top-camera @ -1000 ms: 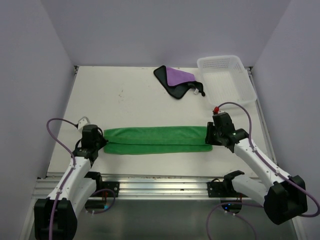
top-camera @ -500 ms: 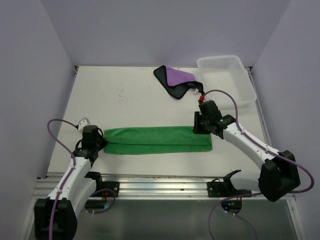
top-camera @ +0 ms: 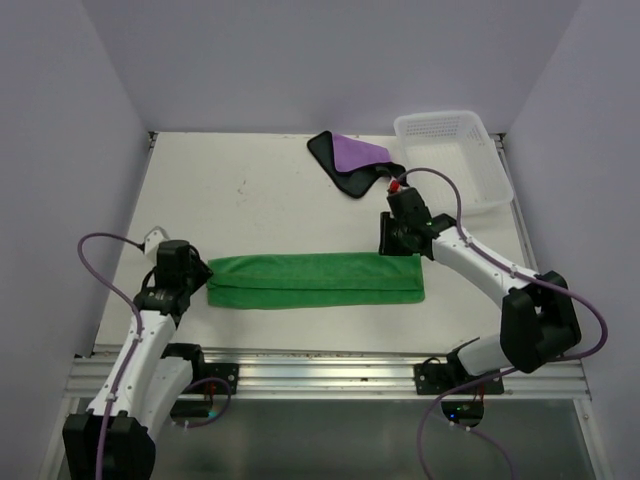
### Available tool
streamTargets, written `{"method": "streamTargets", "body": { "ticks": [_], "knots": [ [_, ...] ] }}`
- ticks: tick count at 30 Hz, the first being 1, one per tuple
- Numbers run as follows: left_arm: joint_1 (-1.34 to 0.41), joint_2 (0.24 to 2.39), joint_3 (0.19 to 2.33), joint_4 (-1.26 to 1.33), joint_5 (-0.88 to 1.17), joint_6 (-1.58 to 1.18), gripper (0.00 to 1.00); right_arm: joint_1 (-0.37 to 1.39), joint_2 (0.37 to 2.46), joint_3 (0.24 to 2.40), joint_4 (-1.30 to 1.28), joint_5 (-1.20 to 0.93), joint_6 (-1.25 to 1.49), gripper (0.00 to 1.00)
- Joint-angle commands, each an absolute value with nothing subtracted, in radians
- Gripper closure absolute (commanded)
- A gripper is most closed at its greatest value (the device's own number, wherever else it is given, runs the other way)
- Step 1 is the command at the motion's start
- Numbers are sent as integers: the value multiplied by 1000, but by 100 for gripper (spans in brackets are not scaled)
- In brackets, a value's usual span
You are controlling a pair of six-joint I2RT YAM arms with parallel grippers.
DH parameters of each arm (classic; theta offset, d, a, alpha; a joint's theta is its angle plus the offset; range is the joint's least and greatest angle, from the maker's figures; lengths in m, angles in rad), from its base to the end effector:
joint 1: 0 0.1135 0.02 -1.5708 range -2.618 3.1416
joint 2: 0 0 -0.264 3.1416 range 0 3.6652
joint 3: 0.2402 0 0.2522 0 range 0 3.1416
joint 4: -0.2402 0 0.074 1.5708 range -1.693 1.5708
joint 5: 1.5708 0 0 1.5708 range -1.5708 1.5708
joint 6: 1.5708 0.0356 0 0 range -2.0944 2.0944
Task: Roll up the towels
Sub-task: Fold the towel
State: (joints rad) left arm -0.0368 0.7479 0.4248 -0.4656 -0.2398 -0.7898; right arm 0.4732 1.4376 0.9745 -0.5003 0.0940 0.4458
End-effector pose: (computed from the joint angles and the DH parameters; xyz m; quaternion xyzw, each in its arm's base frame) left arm 0.1545 0.0028 0.1951 -0.3799 0.8368 -0.0507 0.3910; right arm 0.2627 0.1307 0.2295 0.0010 0.9533 0.0923 0.2876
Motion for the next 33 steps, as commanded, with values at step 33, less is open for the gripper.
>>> {"method": "streamTargets", "body": {
  "ticks": [33],
  "knots": [
    [-26, 1290, 681, -229, -210, -615, 43, 143, 1569, 916, -430, 95, 502, 56]
  ]
}}
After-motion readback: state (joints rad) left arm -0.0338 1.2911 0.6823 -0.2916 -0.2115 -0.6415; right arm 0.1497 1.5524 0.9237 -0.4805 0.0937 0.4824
